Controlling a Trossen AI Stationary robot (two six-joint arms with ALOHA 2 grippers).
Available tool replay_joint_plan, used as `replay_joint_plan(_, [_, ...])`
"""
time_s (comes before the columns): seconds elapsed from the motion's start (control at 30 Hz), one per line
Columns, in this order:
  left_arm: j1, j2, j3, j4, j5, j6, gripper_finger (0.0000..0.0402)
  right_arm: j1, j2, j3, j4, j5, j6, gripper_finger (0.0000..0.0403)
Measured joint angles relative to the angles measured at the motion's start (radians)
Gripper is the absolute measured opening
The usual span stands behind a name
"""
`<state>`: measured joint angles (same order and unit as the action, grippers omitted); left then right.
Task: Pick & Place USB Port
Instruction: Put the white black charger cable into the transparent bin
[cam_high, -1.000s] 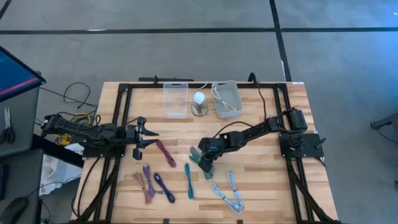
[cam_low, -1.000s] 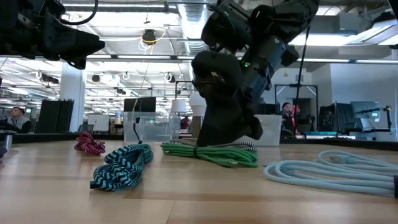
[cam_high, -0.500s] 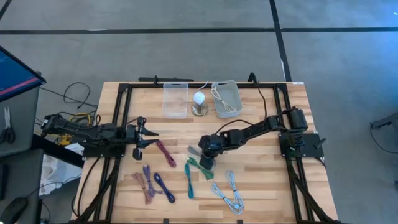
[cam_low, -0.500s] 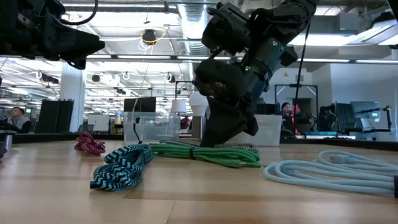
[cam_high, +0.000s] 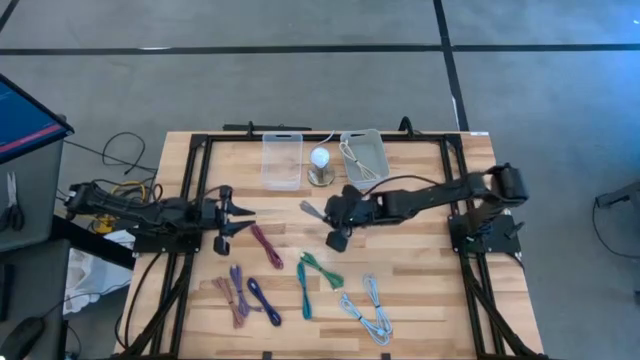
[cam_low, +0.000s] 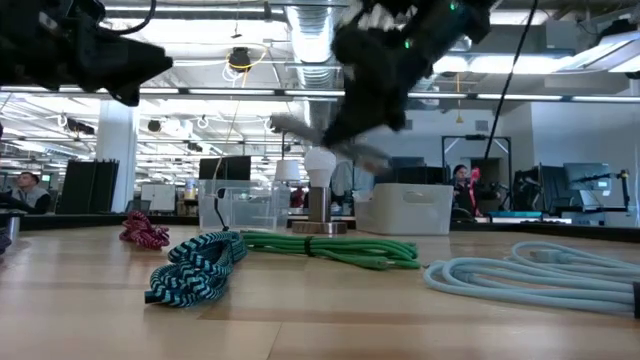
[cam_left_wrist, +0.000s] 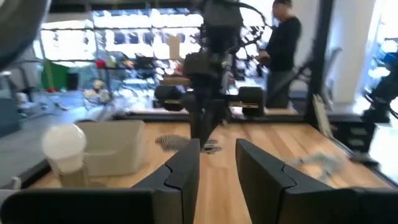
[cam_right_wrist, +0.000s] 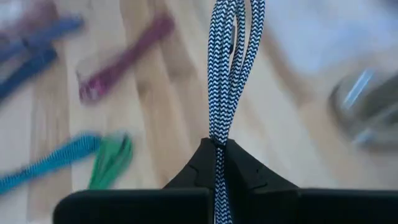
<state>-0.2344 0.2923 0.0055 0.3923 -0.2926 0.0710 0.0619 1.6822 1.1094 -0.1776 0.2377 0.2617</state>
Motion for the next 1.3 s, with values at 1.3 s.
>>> replay_joint_plan(1.3, [0.510, 0.935, 0.439, 0.372, 0.418, 0.046, 0.0138, -0.168, -0.243, -0.488, 0.739, -0.109, -0.299, 0.0000])
